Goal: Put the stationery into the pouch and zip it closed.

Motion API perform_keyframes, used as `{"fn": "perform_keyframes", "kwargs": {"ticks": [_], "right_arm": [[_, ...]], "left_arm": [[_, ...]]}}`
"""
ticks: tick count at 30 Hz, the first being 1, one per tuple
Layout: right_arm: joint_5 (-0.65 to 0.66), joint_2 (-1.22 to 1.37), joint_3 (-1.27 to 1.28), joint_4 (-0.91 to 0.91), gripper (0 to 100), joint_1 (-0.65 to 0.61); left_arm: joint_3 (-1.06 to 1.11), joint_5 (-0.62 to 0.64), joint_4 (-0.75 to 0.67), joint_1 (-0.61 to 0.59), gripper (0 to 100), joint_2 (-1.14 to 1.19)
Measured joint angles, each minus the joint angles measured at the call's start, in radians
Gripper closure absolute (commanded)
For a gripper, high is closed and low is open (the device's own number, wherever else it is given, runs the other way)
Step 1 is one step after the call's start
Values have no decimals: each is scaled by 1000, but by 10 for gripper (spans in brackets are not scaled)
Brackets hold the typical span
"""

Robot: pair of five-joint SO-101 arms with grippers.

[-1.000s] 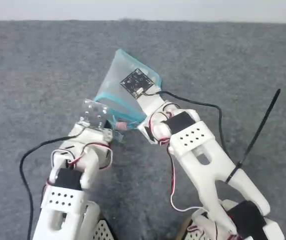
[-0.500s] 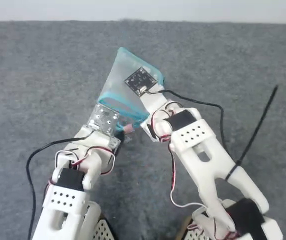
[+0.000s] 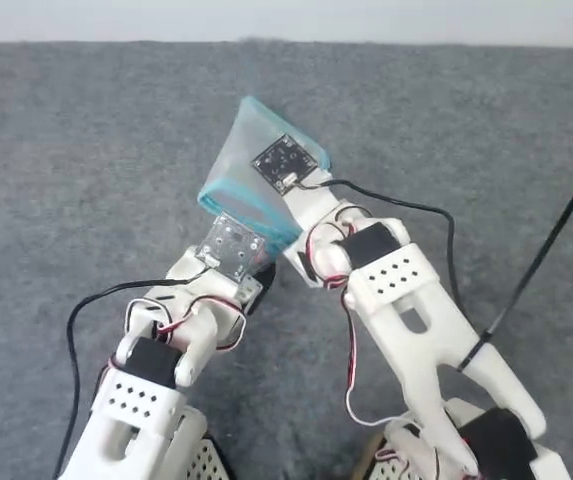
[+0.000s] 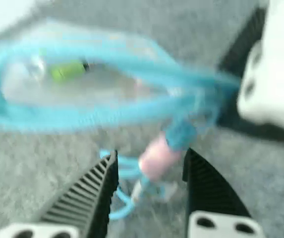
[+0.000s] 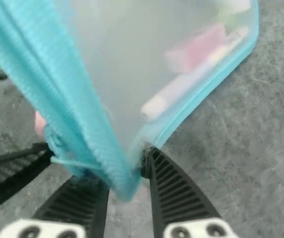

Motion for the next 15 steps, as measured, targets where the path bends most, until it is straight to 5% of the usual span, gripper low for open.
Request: {"fn": "perform_keyframes", "kwargs": {"ticks": [10,15], "right_arm": [[0,-17,15,20,993,-23],[0,-18,17,18,993,-26]], "left_arm": [[25,14,-54,12,981,0],[25,14,-71,15,991,0]]}}
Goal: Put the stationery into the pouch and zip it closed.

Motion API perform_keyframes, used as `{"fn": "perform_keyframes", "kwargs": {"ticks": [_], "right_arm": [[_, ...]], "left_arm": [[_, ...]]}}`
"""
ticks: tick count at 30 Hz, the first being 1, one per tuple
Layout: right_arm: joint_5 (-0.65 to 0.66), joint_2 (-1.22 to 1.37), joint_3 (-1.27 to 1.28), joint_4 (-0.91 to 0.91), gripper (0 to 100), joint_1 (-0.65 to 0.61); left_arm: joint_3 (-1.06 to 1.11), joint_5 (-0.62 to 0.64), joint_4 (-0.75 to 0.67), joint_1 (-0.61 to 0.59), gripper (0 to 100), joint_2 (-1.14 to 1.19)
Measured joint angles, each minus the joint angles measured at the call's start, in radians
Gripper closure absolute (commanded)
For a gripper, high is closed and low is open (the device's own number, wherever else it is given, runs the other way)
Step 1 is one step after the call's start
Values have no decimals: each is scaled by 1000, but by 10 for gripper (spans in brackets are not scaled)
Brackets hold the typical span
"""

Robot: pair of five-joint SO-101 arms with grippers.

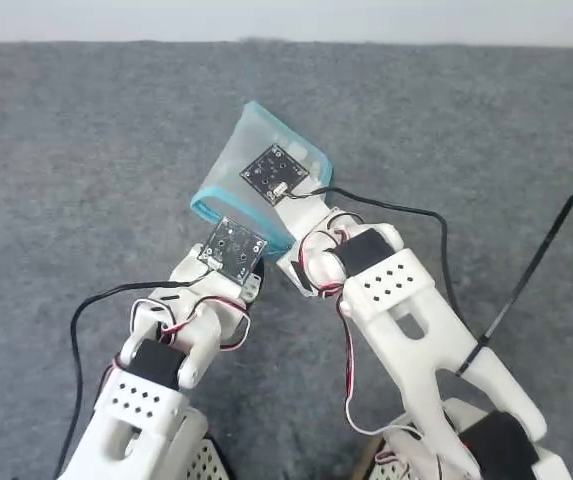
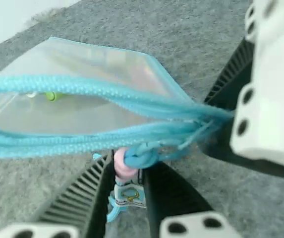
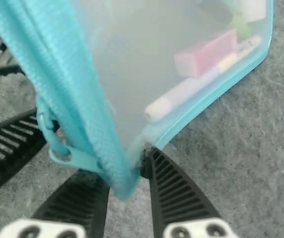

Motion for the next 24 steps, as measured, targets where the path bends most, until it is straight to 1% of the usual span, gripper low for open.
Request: {"fn": "perform_keyframes", "kwargs": {"ticks": [5,9,16,21,24], "right_arm": [[0,-3,23,-58,993,11],[2,-3,28,-64,993,20],[31,-5,81,-64,993,91],[63,-5,106,-64,993,158],[81,-6,117,-64,993,198]], "left_arm": [[0,2,0,-81,991,0],[0,2,0,-127,991,0],[0,2,0,-158,991,2],[-3,2,0,-236,991,2],[-3,2,0,-259,991,2]]}}
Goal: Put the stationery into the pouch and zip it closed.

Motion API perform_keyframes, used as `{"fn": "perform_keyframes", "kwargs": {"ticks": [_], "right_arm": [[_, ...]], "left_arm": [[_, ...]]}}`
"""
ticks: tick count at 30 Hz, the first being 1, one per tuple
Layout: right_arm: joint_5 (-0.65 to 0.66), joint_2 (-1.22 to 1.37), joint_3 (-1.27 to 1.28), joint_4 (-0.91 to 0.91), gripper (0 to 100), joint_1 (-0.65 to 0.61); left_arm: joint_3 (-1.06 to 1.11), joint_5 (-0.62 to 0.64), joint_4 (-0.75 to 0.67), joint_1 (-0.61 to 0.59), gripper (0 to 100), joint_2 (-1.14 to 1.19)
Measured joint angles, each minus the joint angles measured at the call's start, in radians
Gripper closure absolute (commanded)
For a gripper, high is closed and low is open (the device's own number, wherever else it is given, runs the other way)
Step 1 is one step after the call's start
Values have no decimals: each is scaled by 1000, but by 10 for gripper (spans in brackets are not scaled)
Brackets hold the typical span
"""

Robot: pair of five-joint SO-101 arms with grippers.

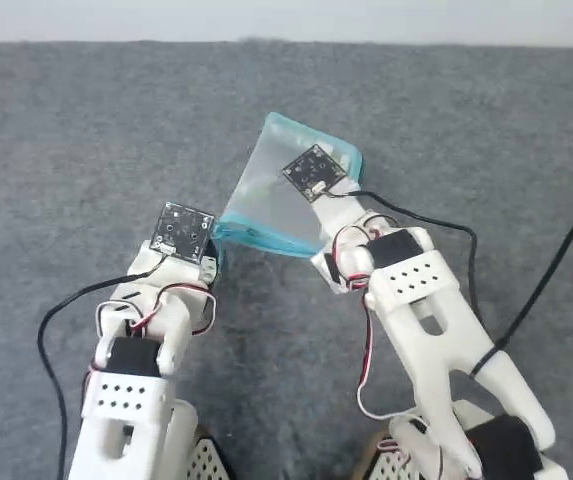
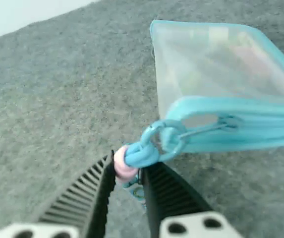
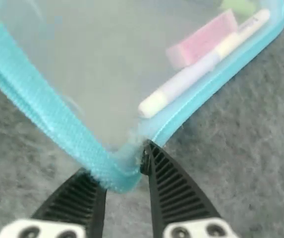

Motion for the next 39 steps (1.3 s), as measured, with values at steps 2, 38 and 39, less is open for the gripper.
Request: {"fn": "perform_keyframes", "kwargs": {"ticks": [2,38,39], "right_arm": [[28,0,6,-2,993,26],[60,-11,23,103,730,224],[58,-9,23,117,719,224]], "left_arm": [[0,2,0,-2,991,0],[18,55,28,143,798,0],[18,55,34,153,798,0]]}}
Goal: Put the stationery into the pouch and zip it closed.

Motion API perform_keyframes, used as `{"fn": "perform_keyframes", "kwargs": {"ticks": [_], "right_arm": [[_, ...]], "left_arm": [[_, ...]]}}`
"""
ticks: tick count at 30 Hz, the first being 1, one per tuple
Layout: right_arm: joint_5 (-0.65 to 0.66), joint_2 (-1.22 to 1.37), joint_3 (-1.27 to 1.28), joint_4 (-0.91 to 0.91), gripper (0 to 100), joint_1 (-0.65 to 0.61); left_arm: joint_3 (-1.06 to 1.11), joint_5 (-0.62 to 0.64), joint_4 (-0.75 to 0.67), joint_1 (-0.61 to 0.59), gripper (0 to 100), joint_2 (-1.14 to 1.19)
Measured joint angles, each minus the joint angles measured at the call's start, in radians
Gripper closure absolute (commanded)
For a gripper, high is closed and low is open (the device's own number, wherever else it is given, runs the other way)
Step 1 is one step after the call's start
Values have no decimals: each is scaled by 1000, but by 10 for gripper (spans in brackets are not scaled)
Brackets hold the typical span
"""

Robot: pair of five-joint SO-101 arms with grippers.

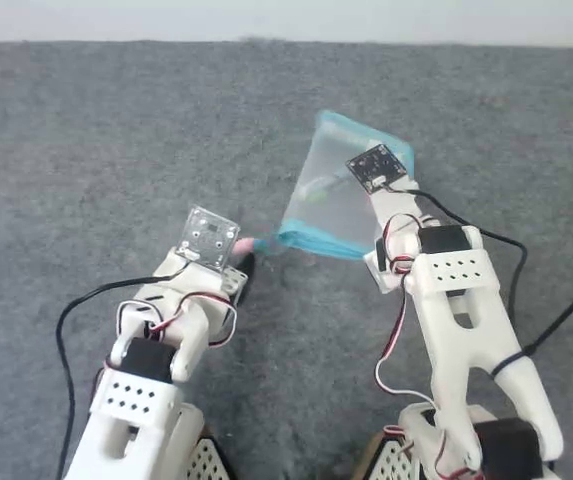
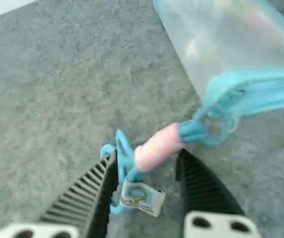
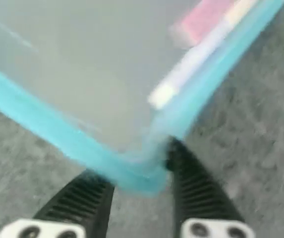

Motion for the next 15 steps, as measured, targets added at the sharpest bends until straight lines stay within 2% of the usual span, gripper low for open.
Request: {"fn": "perform_keyframes", "kwargs": {"ticks": [6,15], "right_arm": [[-18,-38,5,118,717,11],[-115,-368,26,167,719,15]], "left_arm": [[0,3,8,20,797,0],[0,28,8,17,796,-32]]}}
